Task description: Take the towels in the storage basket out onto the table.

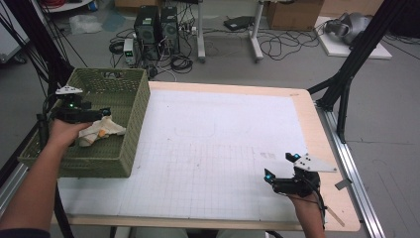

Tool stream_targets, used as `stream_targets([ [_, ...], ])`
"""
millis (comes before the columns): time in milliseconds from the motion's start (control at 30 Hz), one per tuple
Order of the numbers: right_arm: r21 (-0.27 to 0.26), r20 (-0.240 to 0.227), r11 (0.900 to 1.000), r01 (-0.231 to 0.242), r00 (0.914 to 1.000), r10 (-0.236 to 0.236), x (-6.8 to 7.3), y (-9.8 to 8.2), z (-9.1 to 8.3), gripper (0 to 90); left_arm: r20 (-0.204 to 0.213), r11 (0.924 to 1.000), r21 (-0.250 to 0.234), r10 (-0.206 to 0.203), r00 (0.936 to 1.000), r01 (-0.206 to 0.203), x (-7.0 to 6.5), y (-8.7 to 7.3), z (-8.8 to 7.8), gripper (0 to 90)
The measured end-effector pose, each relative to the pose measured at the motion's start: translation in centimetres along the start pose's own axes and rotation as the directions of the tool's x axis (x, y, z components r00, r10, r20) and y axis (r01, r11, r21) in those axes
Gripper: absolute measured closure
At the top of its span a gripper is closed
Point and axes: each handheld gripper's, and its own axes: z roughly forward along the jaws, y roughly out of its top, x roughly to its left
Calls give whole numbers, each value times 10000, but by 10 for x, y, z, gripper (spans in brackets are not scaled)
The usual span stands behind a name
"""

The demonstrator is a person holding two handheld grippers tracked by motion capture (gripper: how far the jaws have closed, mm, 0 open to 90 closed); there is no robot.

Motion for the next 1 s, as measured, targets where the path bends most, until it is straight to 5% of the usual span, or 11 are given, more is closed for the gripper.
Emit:
stream_targets([
  [67,18,1,10000,-16,10000,16,0,0,0,43,-321,9972,741,-57,9995,81,6,-10,9,192],
  [267,110,-36,9999,-6,10000,7,0,-1,2,43,-1079,9853,1693,-54,9942,237,10,-19,15,229],
  [400,157,-79,9999,-24,10000,25,2,-1,3,43,-1478,9553,2922,-21,9890,457,15,-26,21,322],
  [633,130,-45,9999,27,10000,-26,1,-1,2,43,-1611,9417,3344,183,9868,371,17,-28,23,554],
  [700,130,-37,9999,33,10000,-33,1,-1,2,44,-1641,9440,3273,124,9864,426,17,-27,20,675],
  [733,142,-48,9999,5,10000,-4,1,-1,2,43,-1556,9514,3040,-10,9878,489,19,-26,17,724],
  [933,144,-41,9999,-48,10000,49,0,-1,2,44,-1292,9691,2344,-473,9905,769,20,-21,7,772],
  [1000,146,-38,9999,5,10000,-5,1,-1,2,43,-1082,9825,1612,-759,9912,928,21,-17,-3,773],
])
